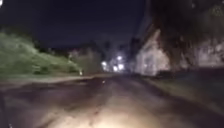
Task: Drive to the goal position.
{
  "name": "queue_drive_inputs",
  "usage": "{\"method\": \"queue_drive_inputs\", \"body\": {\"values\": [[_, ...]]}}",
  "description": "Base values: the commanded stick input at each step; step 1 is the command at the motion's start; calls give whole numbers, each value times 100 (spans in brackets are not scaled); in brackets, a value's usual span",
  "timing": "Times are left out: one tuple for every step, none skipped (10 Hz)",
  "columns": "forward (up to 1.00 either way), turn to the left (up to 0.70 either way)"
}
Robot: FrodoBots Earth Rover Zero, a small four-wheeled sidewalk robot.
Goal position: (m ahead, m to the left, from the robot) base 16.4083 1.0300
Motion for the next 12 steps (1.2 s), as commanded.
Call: {"method": "queue_drive_inputs", "body": {"values": [[70,0],[70,0],[70,0],[70,0],[70,0],[70,0],[70,0],[70,0],[70,-30],[70,-35],[70,-35],[70,-35]]}}
